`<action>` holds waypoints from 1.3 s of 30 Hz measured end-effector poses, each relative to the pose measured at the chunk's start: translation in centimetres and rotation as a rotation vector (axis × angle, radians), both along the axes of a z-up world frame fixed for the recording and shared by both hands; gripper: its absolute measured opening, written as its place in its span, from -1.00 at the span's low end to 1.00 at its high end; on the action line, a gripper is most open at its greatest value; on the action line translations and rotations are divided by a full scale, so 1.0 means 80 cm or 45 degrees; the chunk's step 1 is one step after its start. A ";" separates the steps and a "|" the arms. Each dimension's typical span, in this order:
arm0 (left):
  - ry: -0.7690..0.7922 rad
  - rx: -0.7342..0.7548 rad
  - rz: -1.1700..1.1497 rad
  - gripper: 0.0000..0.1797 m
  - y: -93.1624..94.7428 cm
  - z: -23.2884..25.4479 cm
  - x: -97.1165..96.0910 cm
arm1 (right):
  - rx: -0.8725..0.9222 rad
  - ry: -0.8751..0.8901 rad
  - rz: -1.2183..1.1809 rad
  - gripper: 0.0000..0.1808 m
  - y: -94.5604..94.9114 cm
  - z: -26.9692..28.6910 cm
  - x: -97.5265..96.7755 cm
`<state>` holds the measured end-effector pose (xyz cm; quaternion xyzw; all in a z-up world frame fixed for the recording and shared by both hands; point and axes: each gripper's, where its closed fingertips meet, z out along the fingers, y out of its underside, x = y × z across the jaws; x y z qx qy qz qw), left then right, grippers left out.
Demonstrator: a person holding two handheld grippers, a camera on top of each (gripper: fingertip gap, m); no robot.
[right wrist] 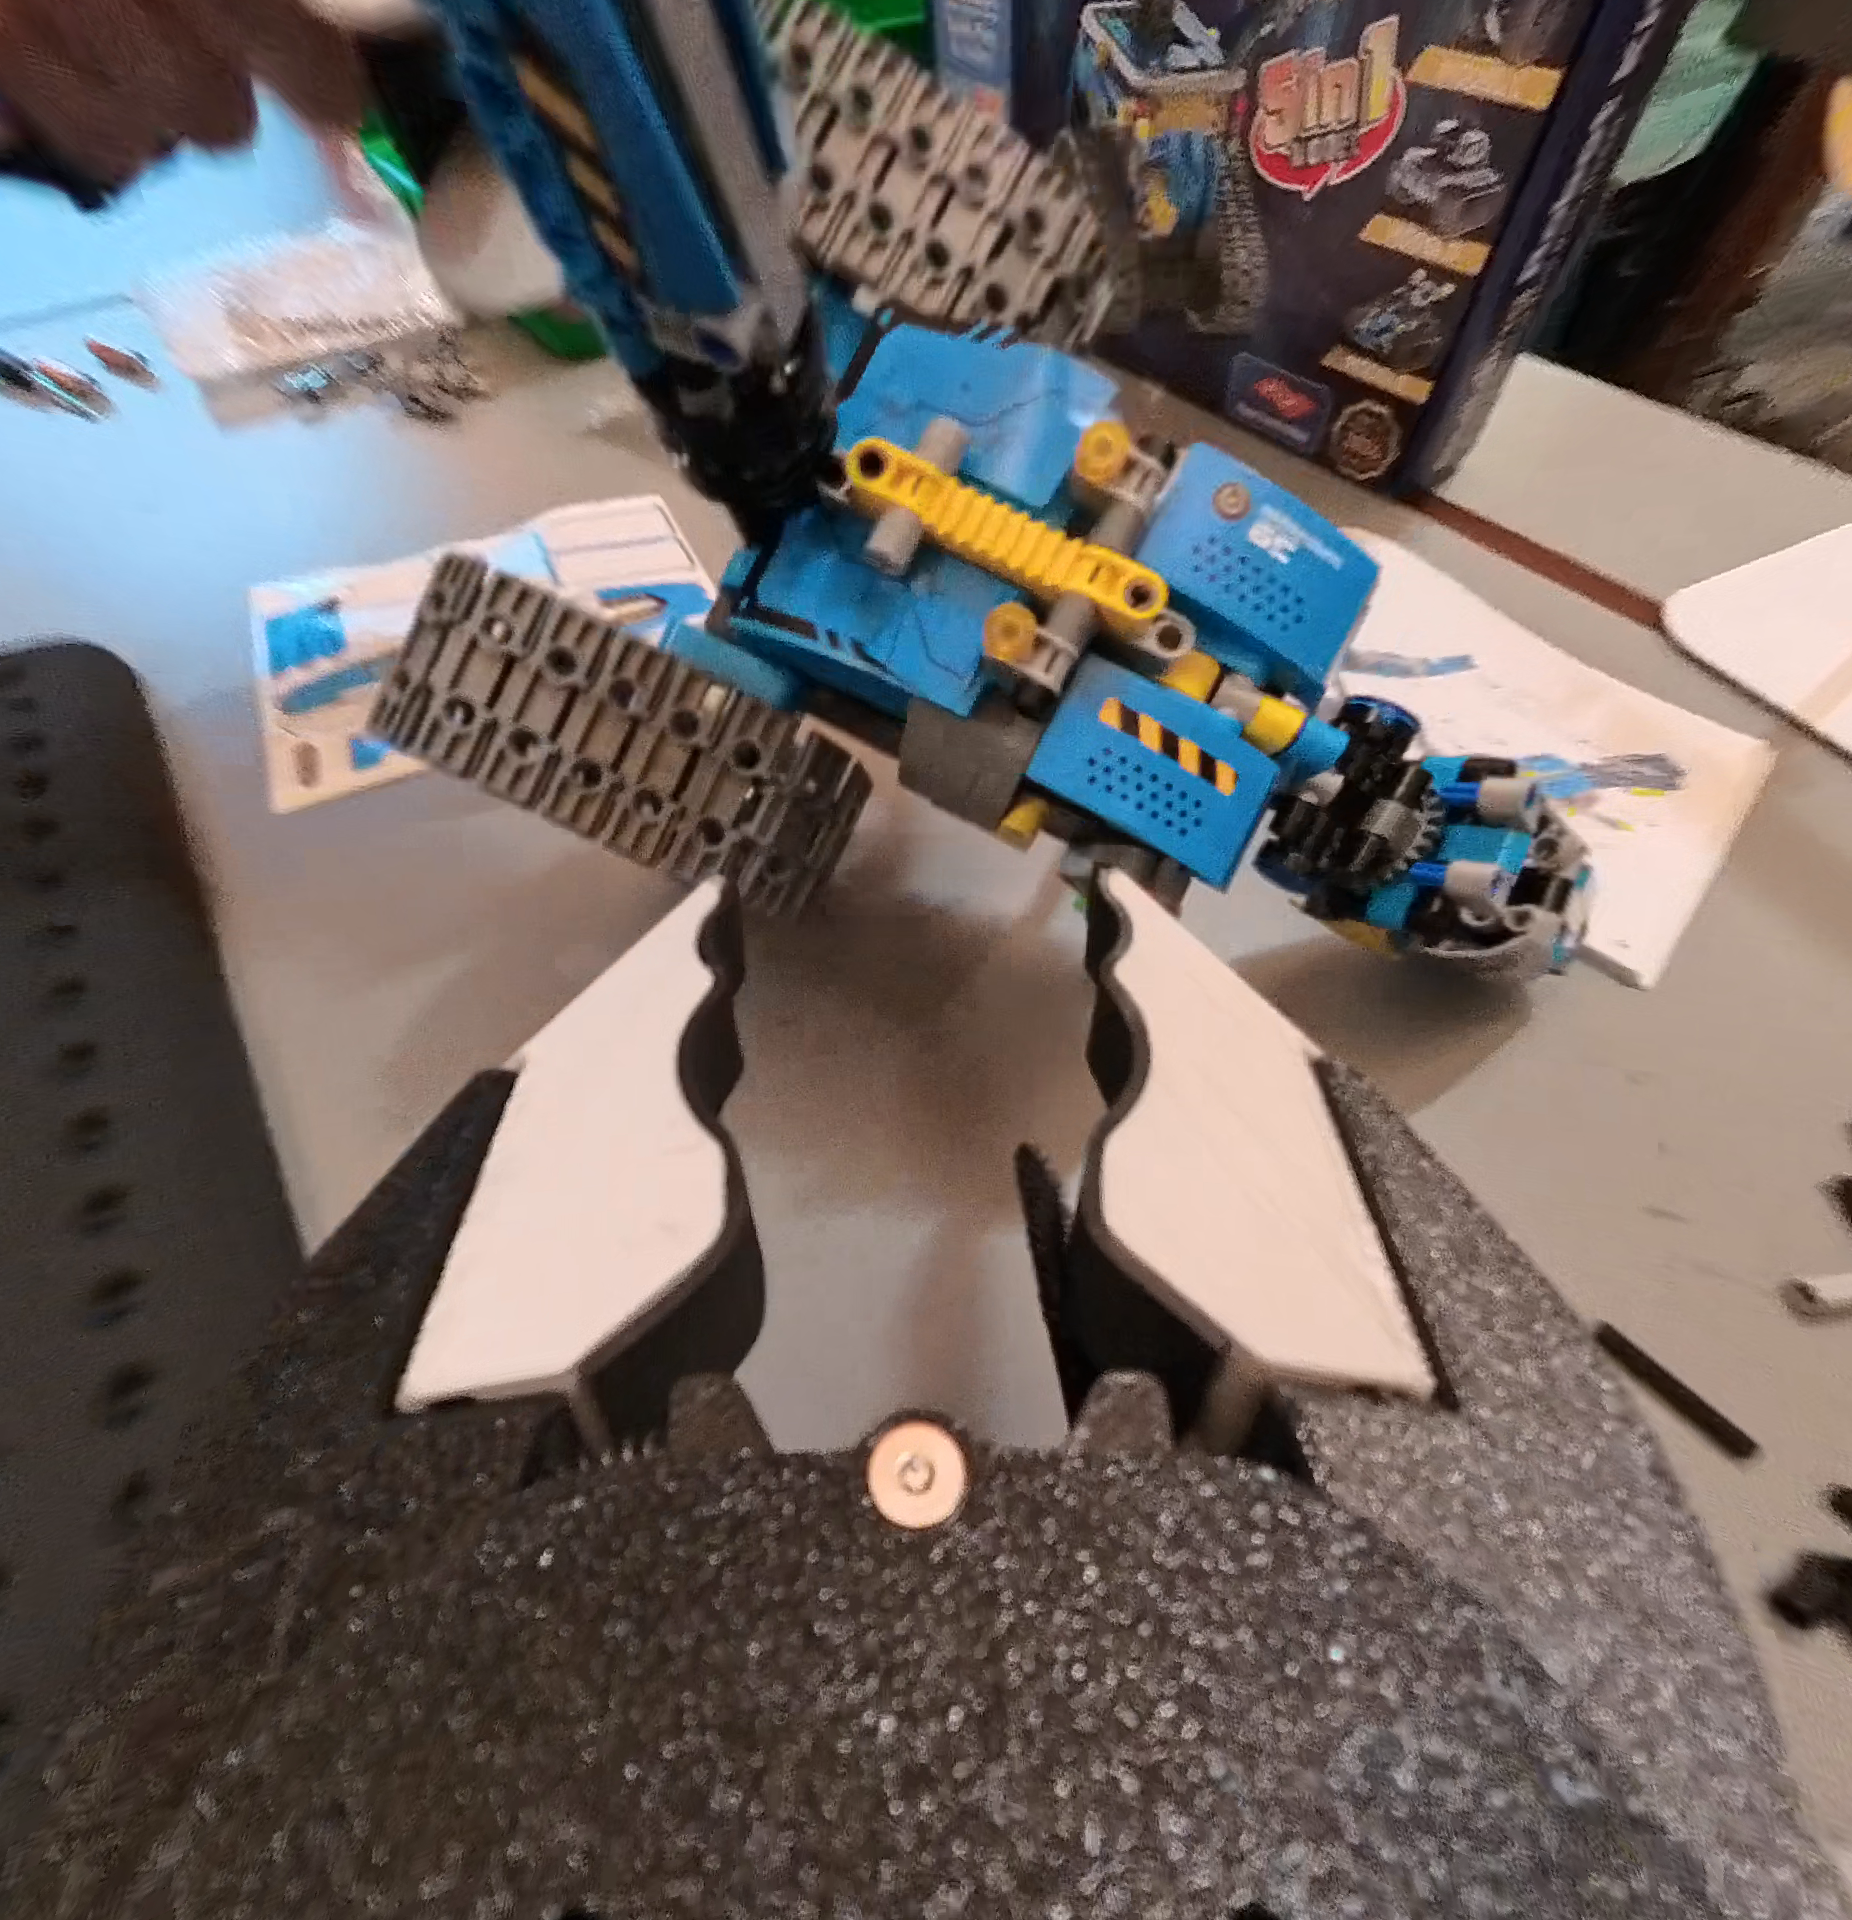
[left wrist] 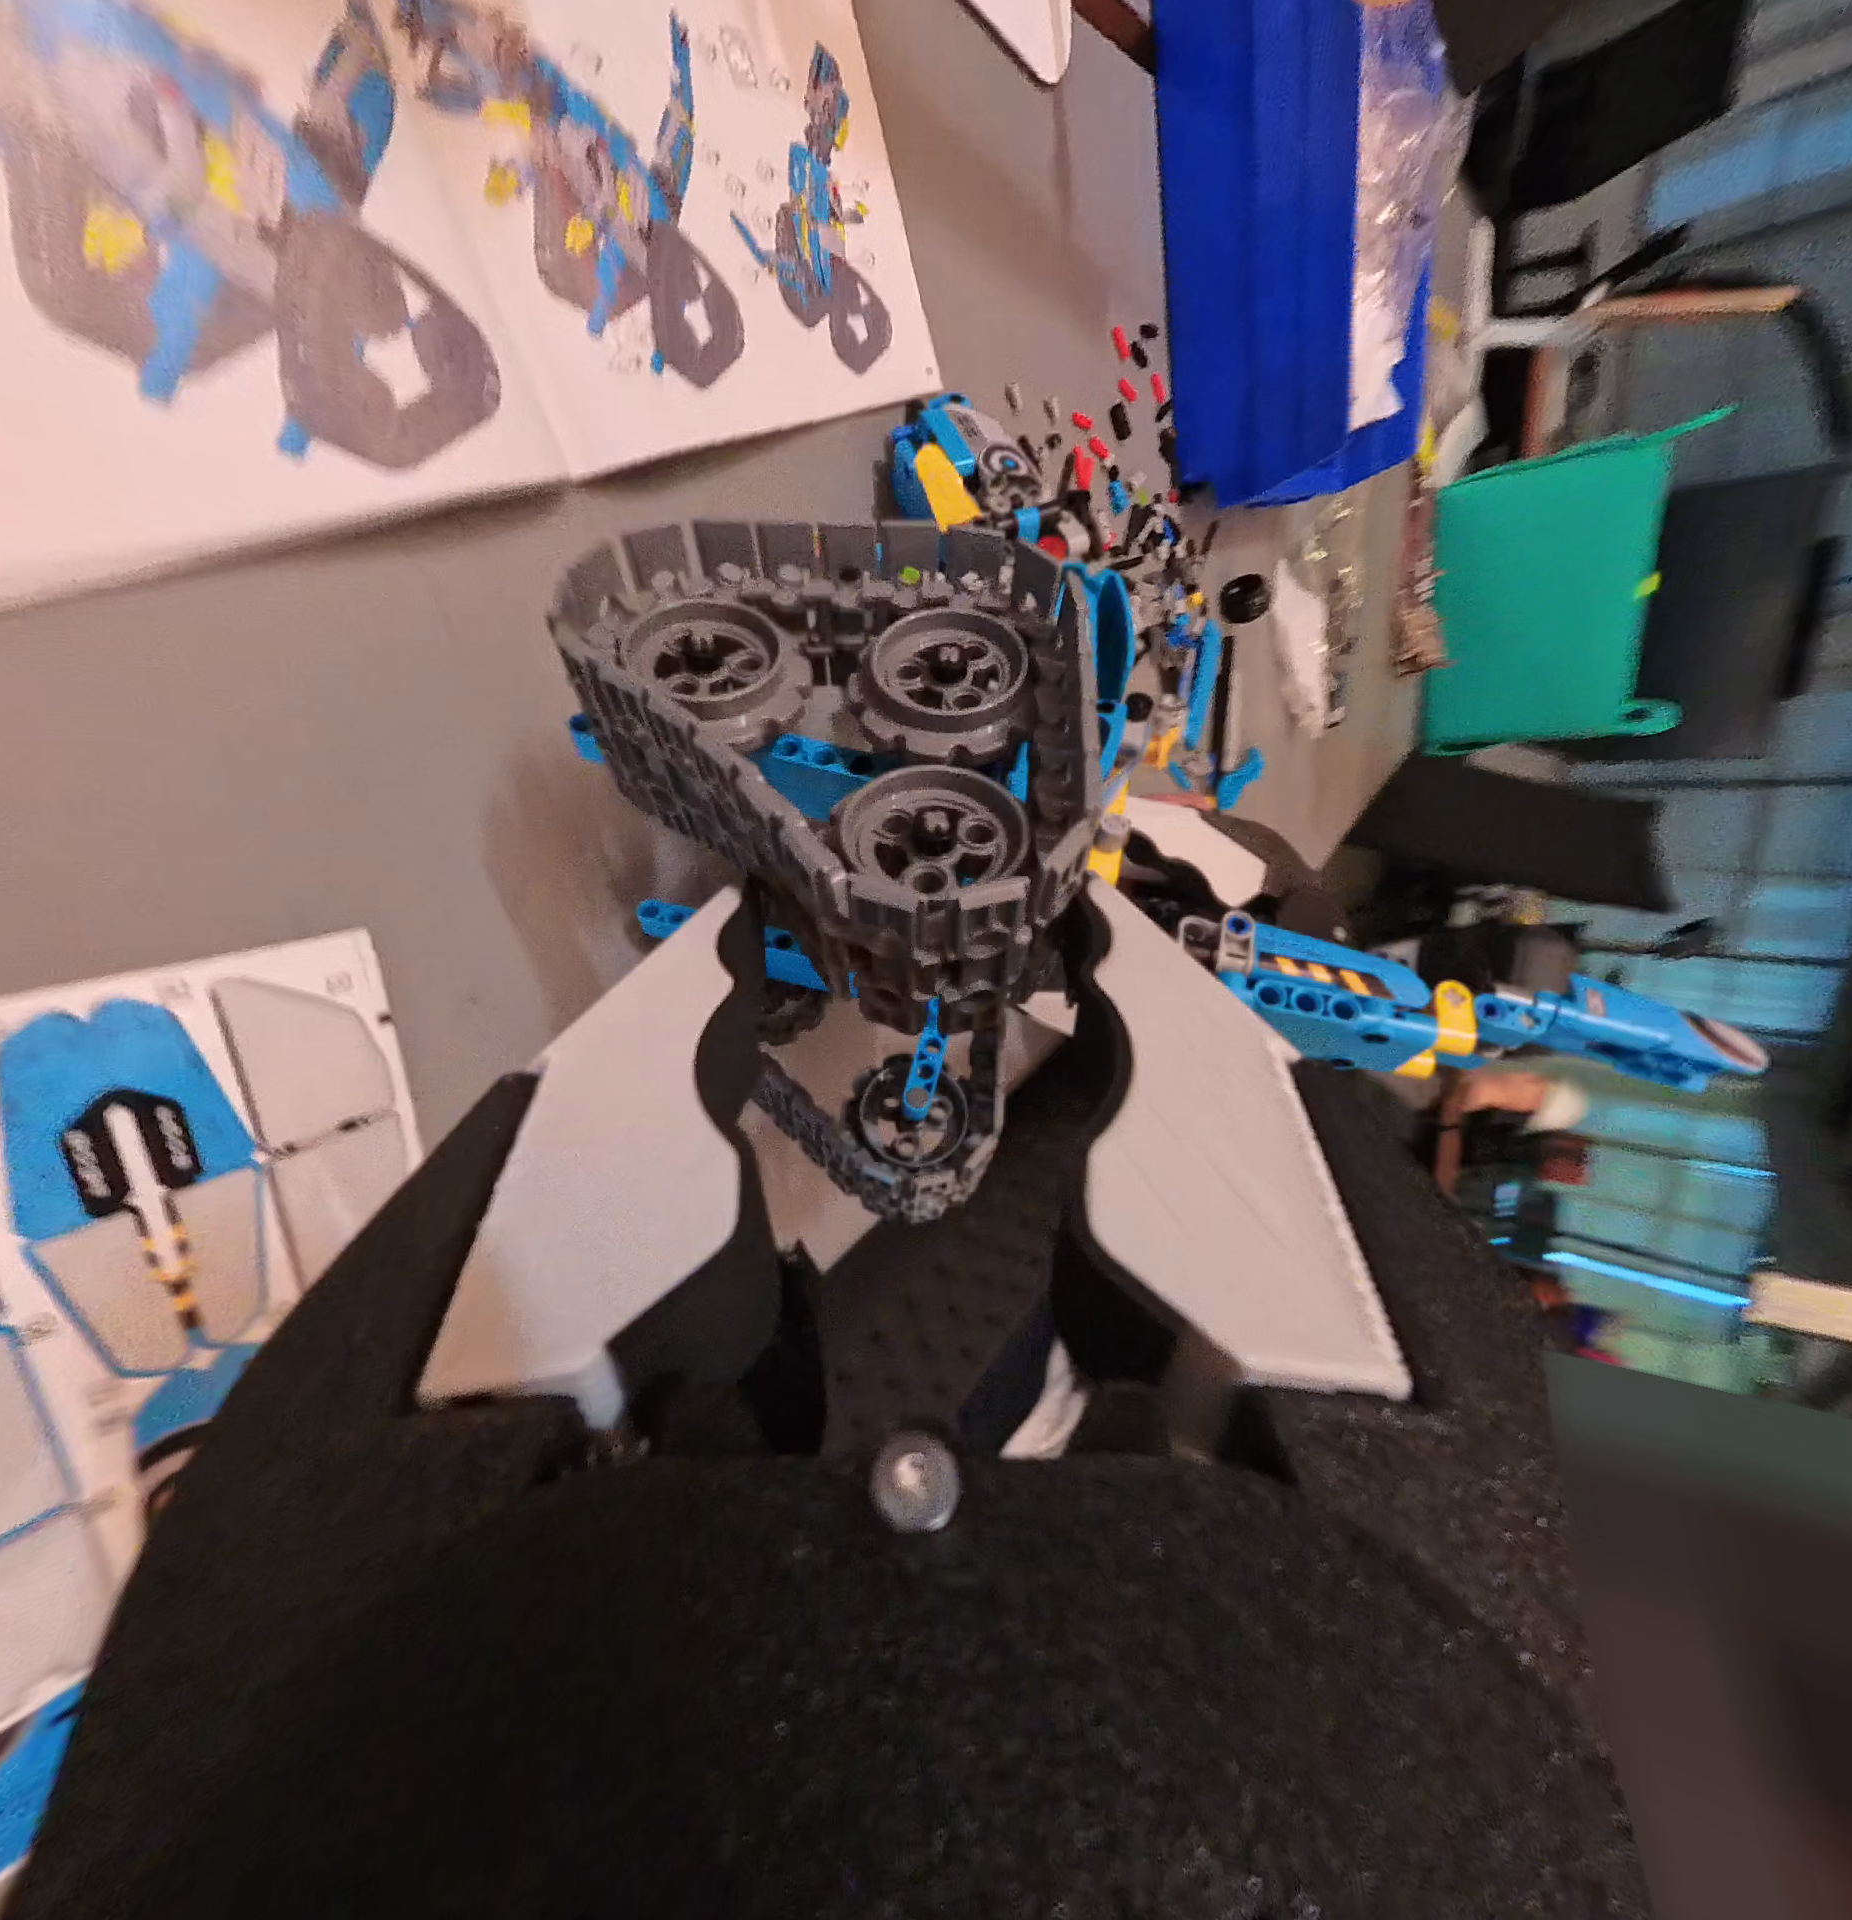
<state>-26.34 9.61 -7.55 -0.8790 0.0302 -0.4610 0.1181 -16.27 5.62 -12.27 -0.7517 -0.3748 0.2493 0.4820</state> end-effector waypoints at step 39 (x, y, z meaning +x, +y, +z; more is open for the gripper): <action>0.144 1.121 -0.294 -0.35 -0.152 -0.025 0.051 | -0.077 -0.128 -0.158 -0.36 -0.095 -0.002 0.045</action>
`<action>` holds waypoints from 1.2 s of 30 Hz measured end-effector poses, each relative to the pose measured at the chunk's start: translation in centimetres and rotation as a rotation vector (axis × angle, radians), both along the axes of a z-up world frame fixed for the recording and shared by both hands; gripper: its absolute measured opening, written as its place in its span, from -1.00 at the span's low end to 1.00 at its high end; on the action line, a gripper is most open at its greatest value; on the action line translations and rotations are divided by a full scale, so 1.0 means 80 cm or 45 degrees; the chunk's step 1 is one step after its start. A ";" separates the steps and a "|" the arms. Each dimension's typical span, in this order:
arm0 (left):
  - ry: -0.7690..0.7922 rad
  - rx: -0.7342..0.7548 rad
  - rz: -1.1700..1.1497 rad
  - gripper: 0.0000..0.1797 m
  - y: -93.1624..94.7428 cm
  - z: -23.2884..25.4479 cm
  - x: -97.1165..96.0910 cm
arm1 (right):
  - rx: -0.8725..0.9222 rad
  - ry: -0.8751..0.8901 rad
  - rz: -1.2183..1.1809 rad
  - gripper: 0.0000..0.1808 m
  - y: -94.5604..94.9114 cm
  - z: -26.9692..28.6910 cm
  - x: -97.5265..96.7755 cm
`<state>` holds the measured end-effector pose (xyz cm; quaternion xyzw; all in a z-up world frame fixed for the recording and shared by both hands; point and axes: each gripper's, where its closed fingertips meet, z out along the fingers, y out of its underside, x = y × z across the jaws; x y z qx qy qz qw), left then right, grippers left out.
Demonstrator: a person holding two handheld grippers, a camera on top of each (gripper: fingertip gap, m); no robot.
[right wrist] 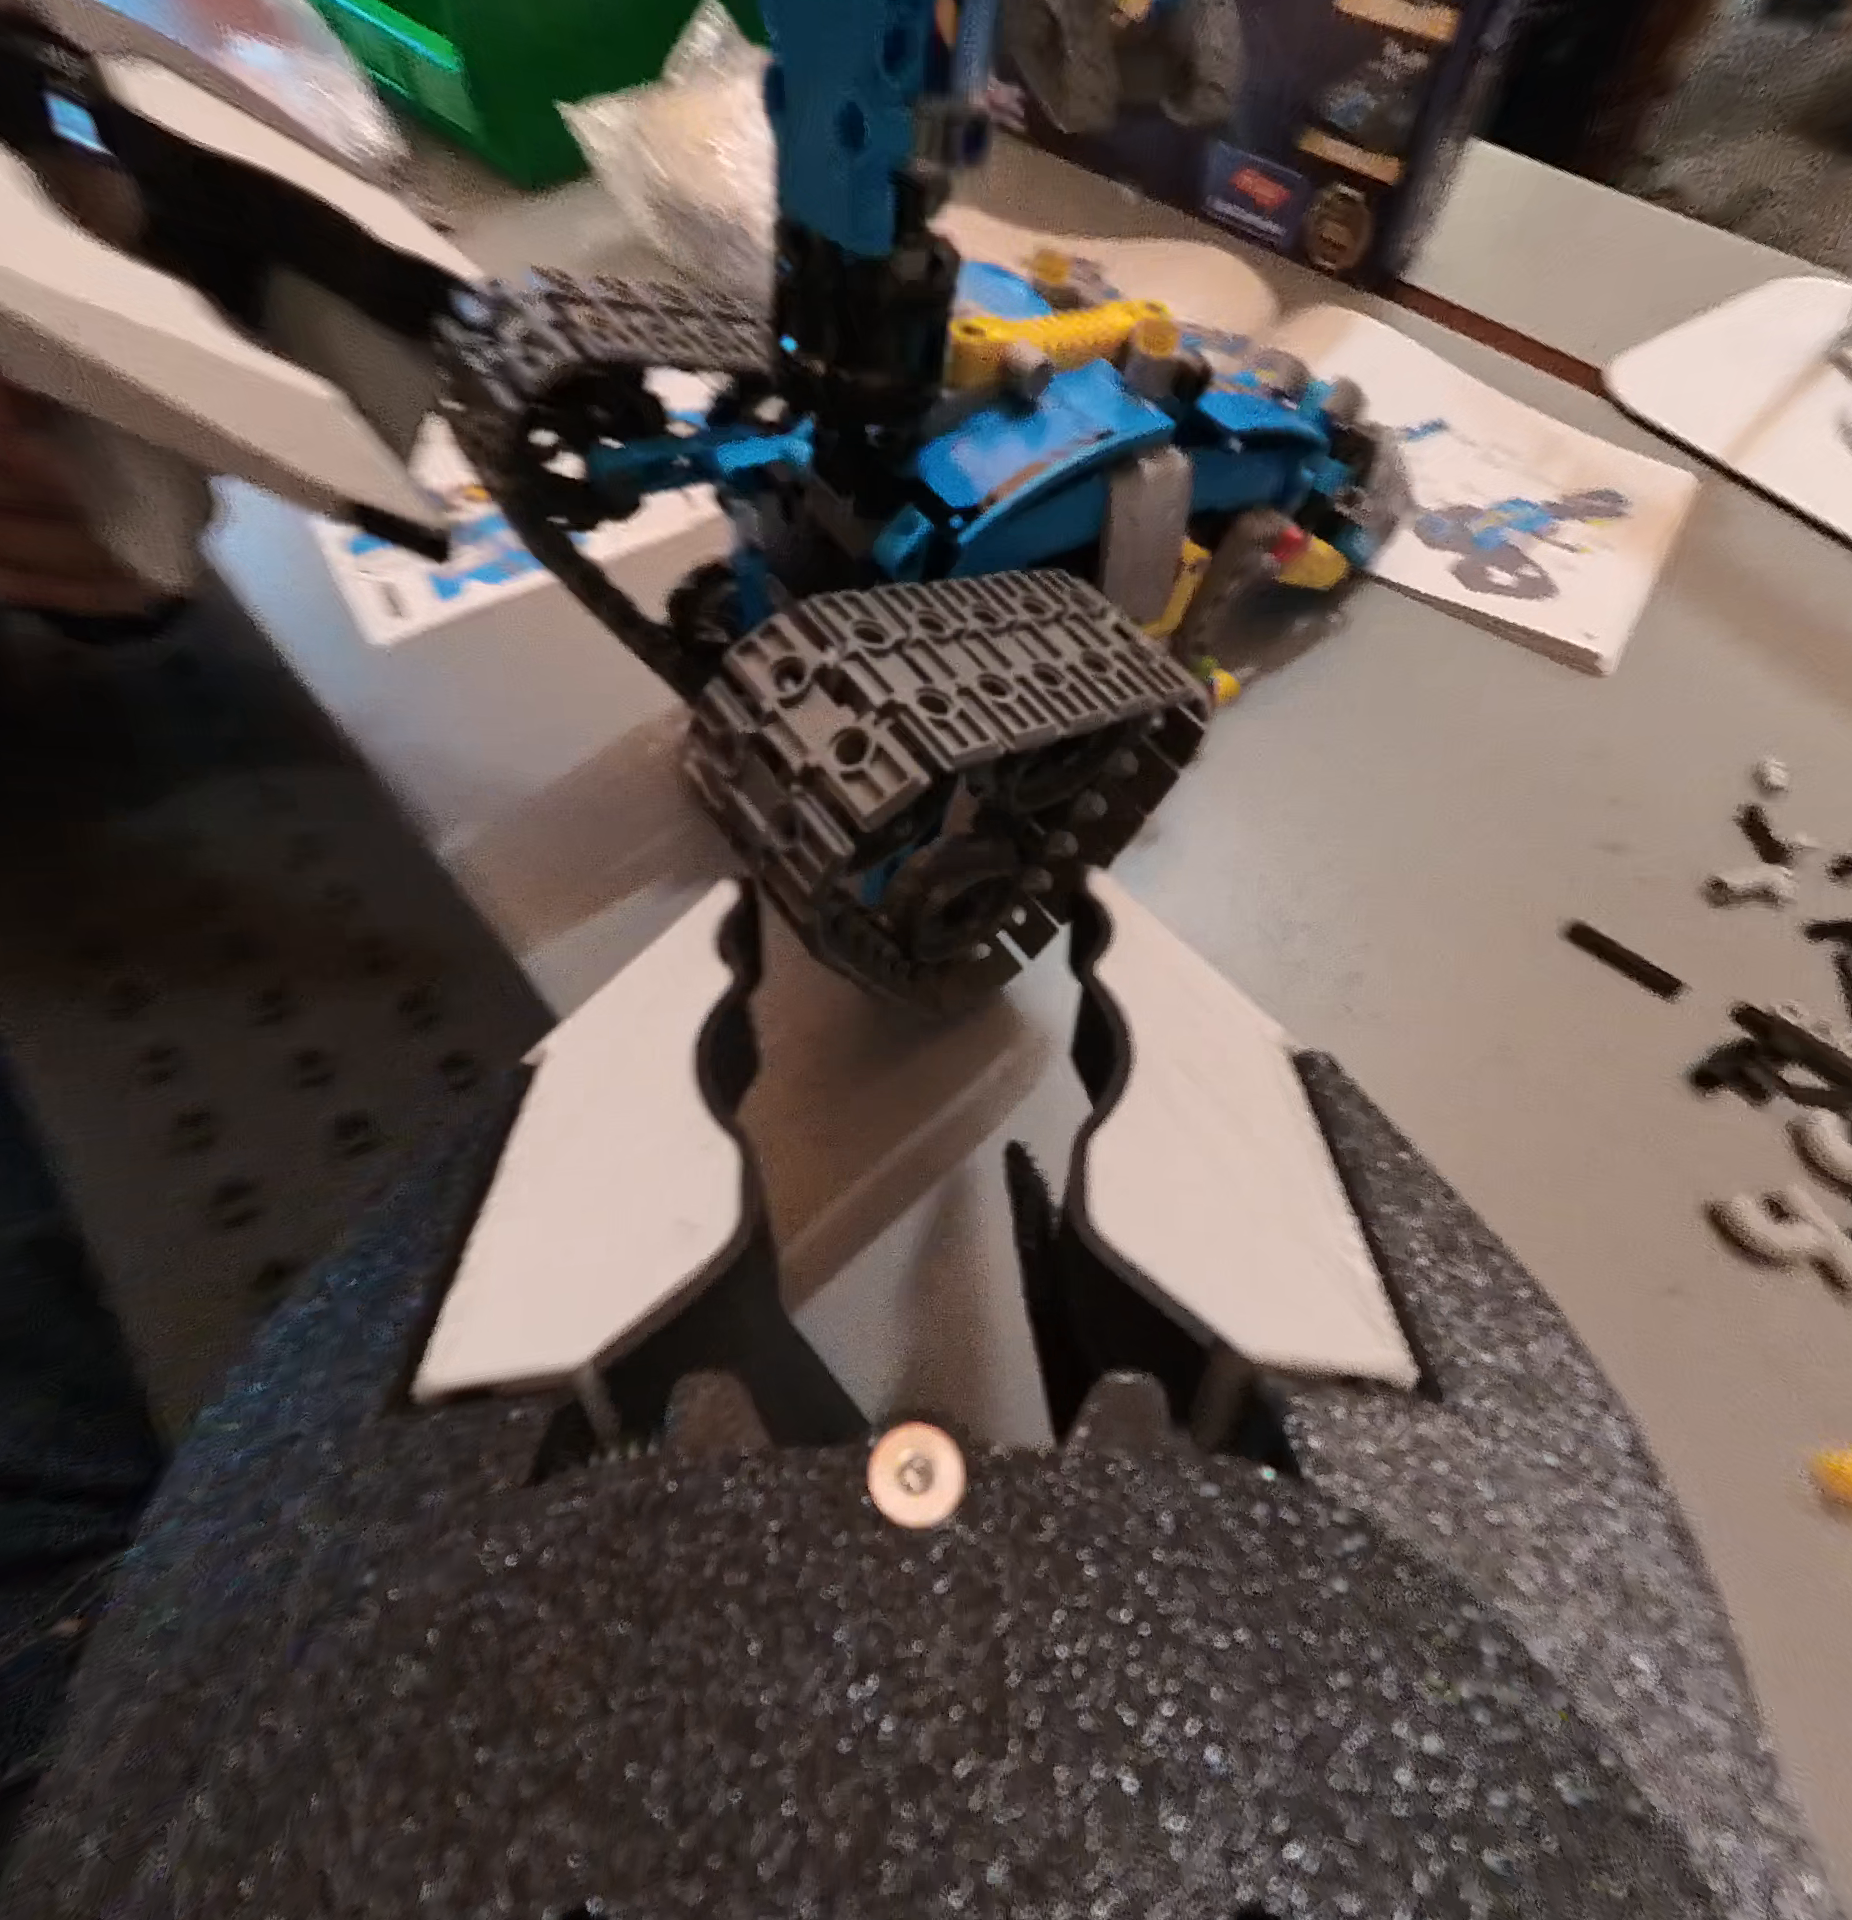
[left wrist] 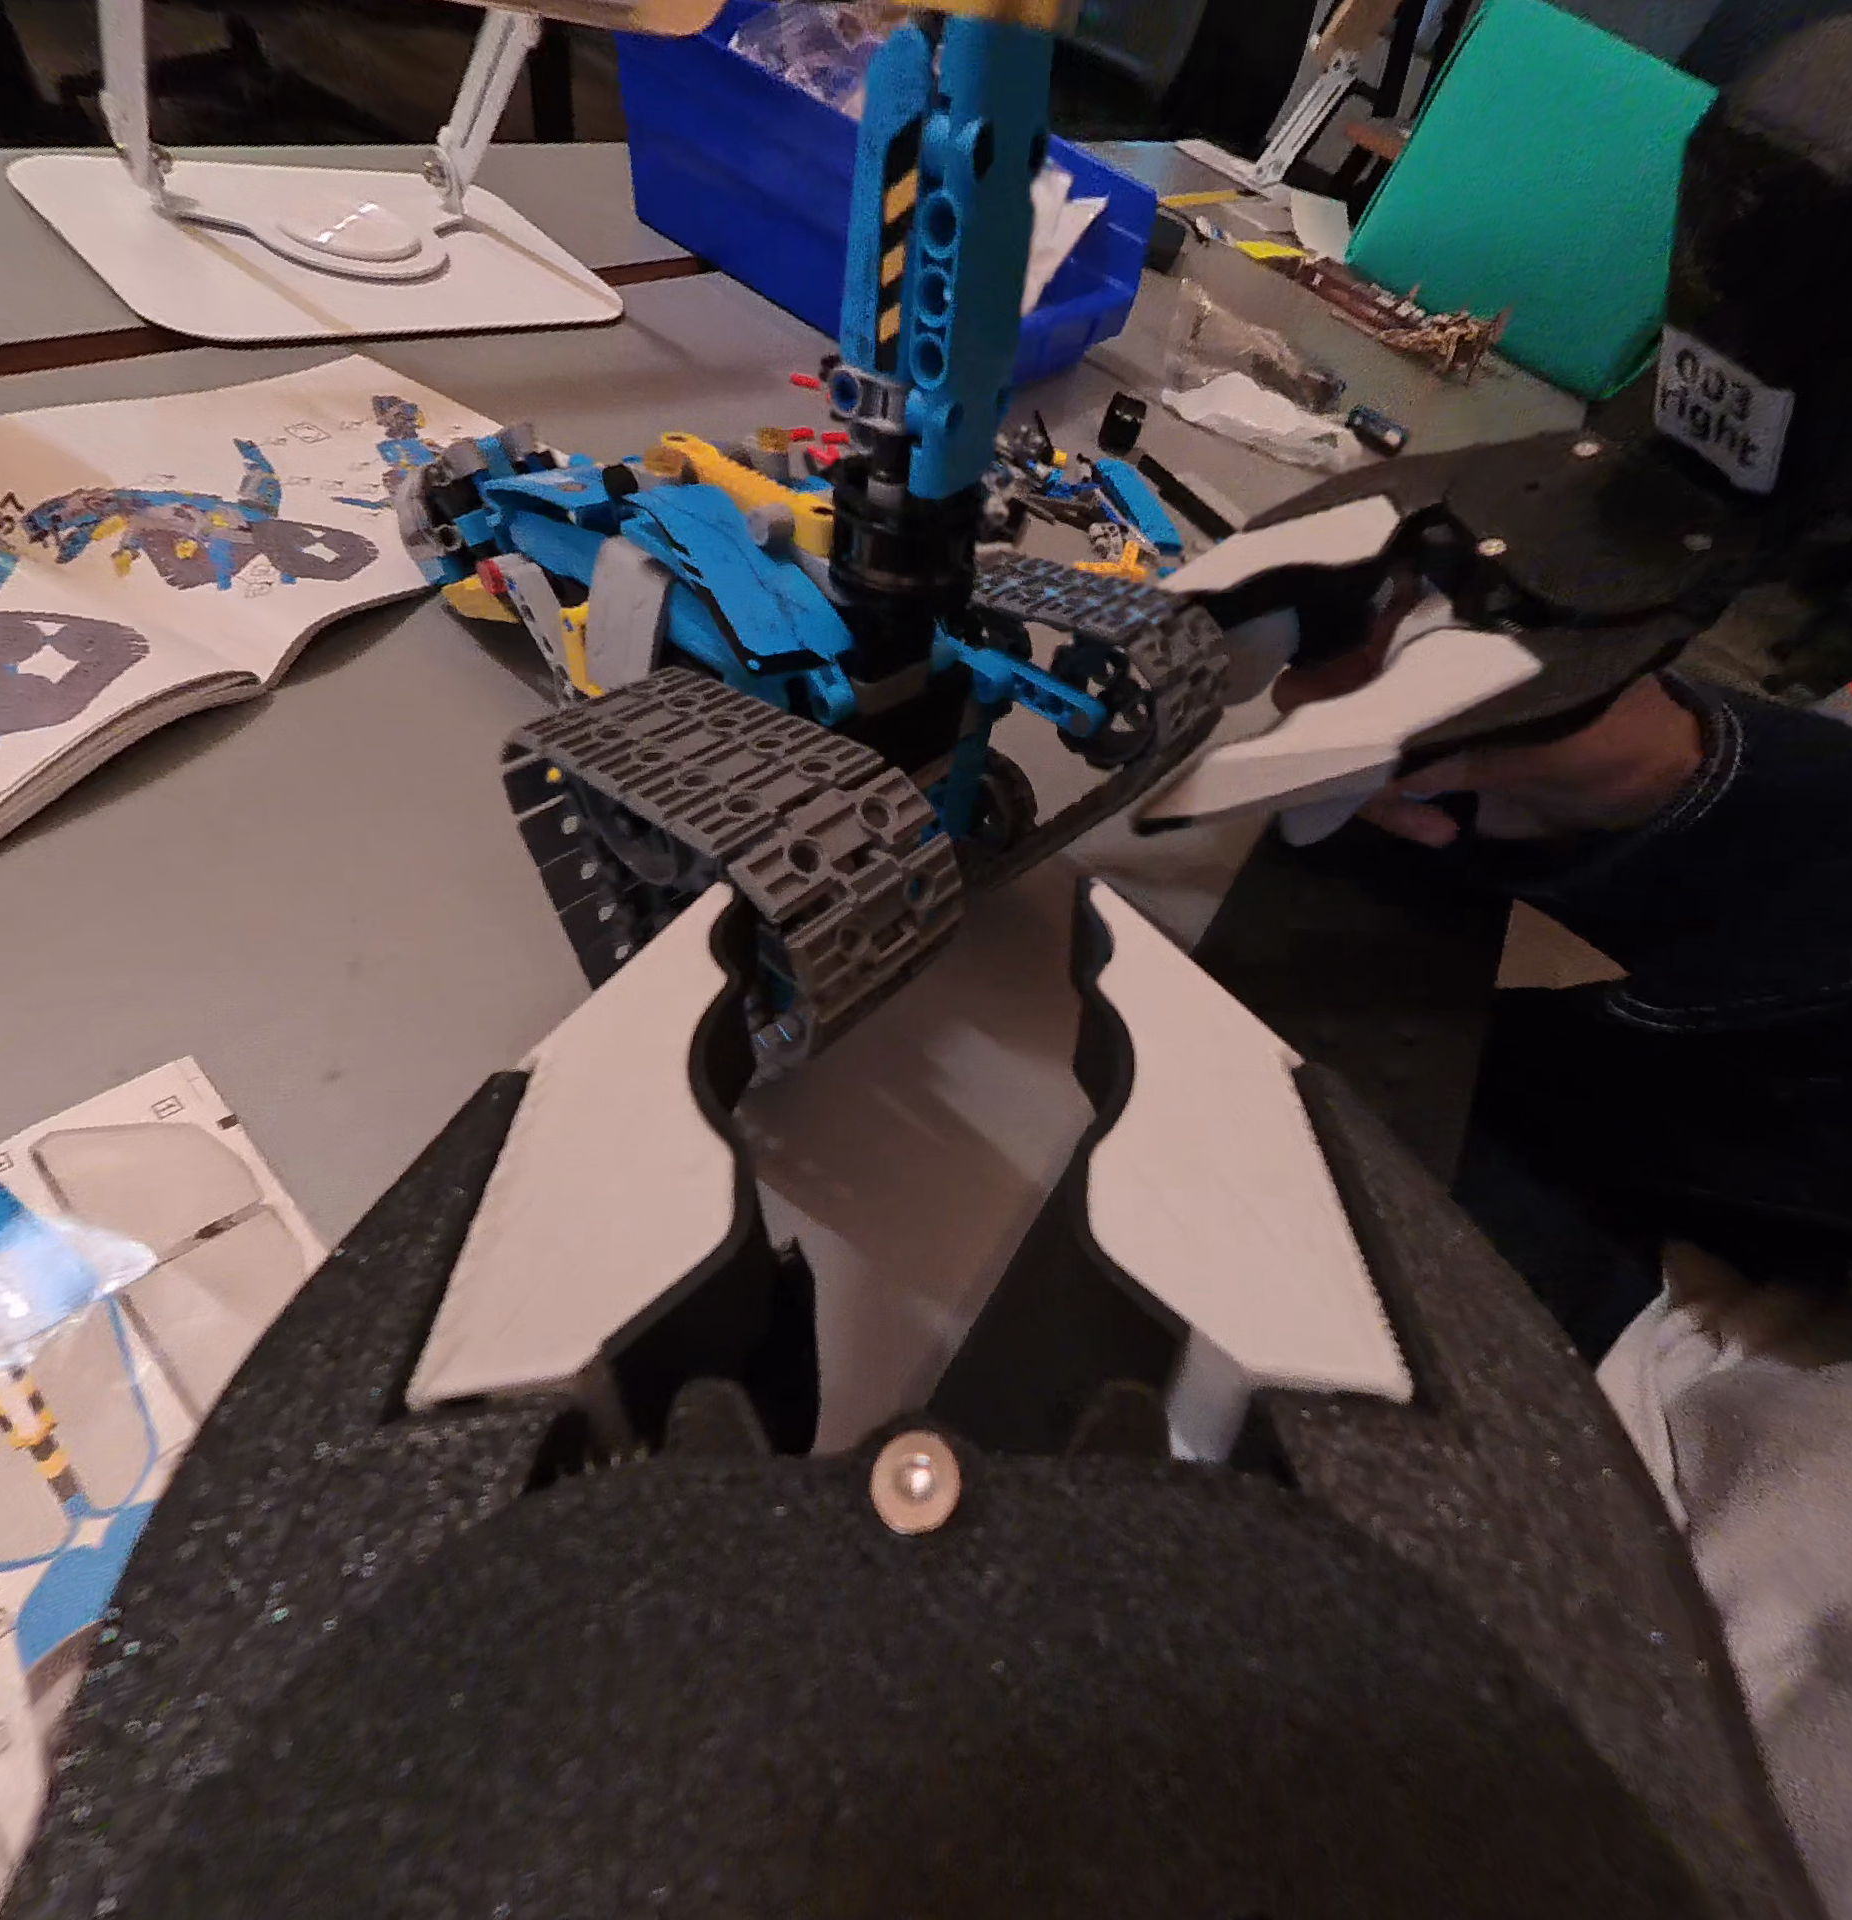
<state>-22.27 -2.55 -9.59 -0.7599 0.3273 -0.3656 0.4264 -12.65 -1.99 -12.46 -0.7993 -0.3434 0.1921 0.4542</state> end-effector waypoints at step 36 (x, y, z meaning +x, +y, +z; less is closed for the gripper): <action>0.664 1.261 -0.376 -0.74 0.092 0.018 0.113 | 0.189 -0.316 -0.234 -0.66 0.063 0.064 0.014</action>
